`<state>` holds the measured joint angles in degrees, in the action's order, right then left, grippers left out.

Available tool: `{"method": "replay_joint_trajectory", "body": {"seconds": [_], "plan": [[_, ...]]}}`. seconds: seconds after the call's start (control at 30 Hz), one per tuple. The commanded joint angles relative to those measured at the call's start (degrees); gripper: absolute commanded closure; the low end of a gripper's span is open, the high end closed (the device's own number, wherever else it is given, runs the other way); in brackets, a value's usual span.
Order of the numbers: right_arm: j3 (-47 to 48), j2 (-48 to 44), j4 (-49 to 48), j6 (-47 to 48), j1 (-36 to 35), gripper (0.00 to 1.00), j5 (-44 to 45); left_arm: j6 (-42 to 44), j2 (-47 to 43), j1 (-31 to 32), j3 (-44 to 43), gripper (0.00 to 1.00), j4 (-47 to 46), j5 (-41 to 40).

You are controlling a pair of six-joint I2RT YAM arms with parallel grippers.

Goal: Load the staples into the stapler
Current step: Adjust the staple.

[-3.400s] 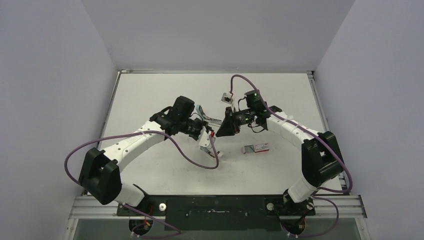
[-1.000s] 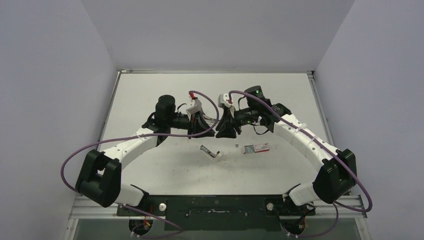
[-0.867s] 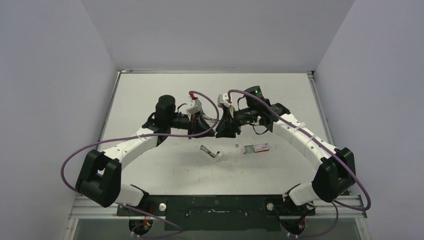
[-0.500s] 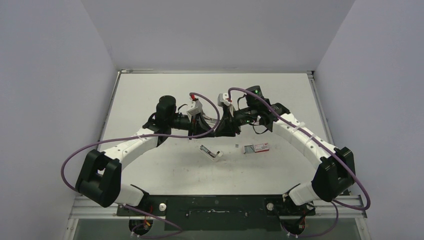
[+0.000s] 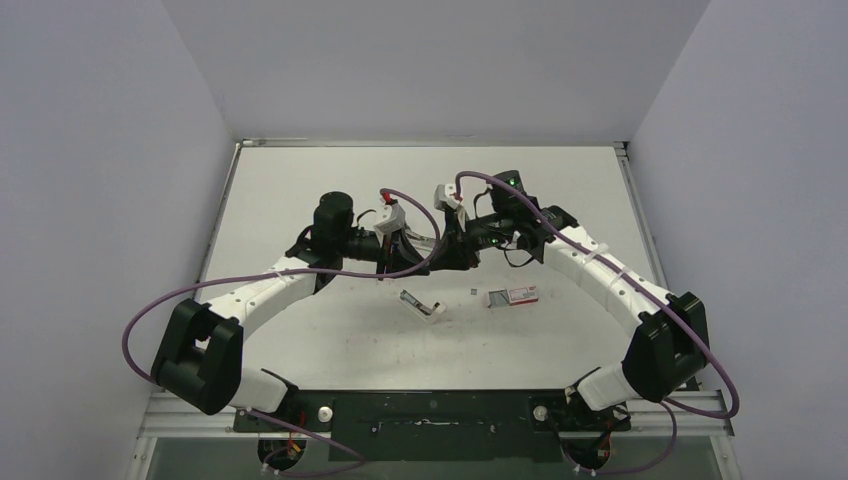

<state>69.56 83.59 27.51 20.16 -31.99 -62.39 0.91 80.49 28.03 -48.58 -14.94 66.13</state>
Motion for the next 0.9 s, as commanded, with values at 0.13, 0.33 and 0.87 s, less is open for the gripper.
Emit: {"method": "replay_joint_trajectory", "body": {"seconds": [0.13, 0.33, 0.87], "plan": [[0.43, 0.87, -5.4, -2.48, -0.7, 0.93, -0.1, 1.71, -0.68, 0.27, -0.69, 0.99, 0.33, -0.26], [-0.92, 0.67, -7.06, -3.71, -0.62, 0.95, -0.17, 2.24, -0.77, 0.27, -0.88, 0.99, 0.86, -0.98], [-1.75, 0.79, -7.36, -3.77, -0.65, 0.84, -0.19, 3.05, -0.86, 0.29, -1.25, 0.99, 1.93, -1.26]]}}
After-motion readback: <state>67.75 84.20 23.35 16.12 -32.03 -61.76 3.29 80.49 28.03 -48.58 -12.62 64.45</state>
